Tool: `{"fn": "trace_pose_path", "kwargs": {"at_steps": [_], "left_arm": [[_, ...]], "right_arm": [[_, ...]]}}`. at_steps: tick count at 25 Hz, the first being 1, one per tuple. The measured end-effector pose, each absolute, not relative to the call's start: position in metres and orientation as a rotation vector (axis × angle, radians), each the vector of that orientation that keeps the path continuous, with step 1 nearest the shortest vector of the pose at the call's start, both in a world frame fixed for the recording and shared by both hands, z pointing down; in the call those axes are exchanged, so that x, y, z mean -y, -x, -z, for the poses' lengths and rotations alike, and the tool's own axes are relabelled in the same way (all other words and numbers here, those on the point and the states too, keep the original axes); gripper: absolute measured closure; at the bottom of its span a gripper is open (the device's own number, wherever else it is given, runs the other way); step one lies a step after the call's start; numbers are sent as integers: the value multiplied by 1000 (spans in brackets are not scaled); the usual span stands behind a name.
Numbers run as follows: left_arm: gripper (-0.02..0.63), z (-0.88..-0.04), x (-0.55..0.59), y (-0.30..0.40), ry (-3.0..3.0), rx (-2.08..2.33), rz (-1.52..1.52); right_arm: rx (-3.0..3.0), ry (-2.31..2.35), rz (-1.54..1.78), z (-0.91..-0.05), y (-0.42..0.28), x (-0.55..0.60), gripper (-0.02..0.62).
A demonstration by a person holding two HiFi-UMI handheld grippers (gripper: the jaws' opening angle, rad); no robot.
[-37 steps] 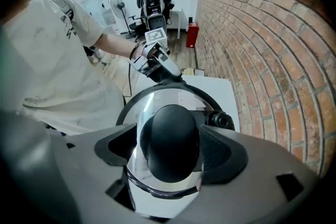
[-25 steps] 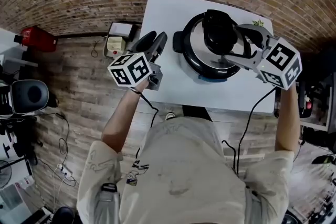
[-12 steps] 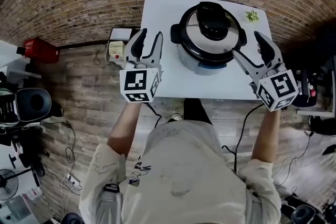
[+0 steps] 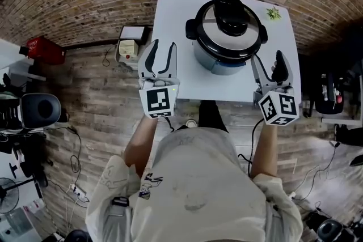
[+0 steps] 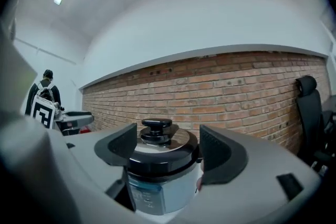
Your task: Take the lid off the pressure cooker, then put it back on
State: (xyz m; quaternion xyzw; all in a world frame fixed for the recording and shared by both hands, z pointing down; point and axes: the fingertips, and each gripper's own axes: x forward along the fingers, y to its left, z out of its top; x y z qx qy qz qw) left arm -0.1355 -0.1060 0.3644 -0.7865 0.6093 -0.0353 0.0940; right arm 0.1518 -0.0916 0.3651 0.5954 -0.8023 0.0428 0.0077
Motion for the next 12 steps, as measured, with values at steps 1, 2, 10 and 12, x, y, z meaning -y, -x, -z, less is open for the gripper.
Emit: {"fn": "trace_pose_path", "kwargs": {"at_steps": [1,2,10,12], "left_arm": [[428,-367,105,136,2338,-1810,112],[428,-369,104,137,2343,-1814,116],[430,-372,105,138,2360,-1832,106],[433,-372,106,138,2358,-1835,104]], "right_arm": [[2502,-1857,-154,-371,-152,90,212],[2494,-1846,-163,-376,-151,89,212],[2479,-1796,-141,-379,-146,91,212],[2474,-1788,-139,-380,-145,91,212]]}}
